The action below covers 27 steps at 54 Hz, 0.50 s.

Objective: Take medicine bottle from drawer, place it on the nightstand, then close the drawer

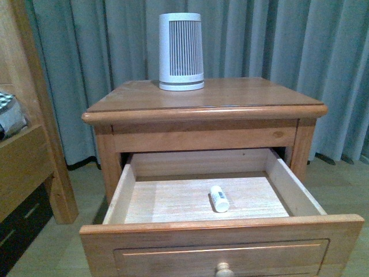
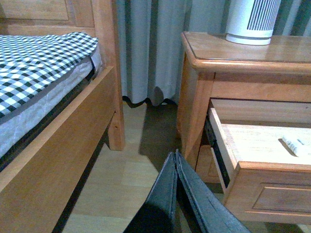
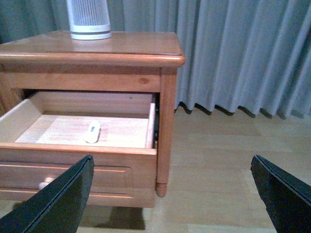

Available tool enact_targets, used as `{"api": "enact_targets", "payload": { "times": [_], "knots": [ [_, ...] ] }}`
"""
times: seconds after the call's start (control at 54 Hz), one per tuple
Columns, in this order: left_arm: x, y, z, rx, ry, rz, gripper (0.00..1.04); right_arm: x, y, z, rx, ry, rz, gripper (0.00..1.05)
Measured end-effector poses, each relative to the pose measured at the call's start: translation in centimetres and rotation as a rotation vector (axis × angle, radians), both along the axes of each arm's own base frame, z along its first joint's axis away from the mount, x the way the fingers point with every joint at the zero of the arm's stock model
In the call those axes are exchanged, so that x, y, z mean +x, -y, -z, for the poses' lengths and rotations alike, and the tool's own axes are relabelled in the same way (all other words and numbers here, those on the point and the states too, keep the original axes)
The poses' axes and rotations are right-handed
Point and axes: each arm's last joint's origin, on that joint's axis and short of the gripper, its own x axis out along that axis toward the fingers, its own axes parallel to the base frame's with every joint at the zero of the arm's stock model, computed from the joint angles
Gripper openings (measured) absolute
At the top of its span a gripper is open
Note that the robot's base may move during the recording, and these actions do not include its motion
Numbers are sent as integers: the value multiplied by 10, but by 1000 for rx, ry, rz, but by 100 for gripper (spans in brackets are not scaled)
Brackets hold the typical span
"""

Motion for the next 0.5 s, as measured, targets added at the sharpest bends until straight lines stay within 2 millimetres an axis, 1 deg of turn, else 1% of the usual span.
{"api": "enact_targets", "payload": {
  "times": [0.111,0.13,0.167,0.204,0.222,0.259,0.315,0.333,0.37,0.407,0.444,0.463,0.5],
  "knots": [
    [-9,0,7,0,-23,-1,3,0,0,0,0,-1,1,98],
    [-10,0,6,0,-13,0,3,1,0,1,14,-26,-20,98],
    [-11,0,5,0,-1,-1,3,2,0,0,56,-137,-97,98],
    [-12,0,5,0,2,0,3,7,-1,-7,94,-194,-149,98],
    [-12,0,5,0,5,0,3,12,-2,-14,118,-215,-179,98],
    [-12,0,6,0,5,0,3,27,-4,-32,130,-224,-203,98],
    [-12,0,9,0,9,0,3,56,-7,-66,120,-183,-206,98],
    [-12,0,11,0,8,0,3,61,-7,-72,118,-174,-205,98],
    [-12,0,15,0,6,0,3,84,-11,-92,112,-142,-210,98],
    [-12,0,18,0,0,0,3,108,-17,-108,97,-123,-210,98],
    [-12,0,18,0,0,0,3,133,-24,-118,81,-125,-211,98],
    [-12,0,18,0,1,1,3,139,-26,-119,78,-130,-211,98],
    [-12,0,17,0,4,1,3,164,-34,-121,59,-160,-211,98]
  ]
}}
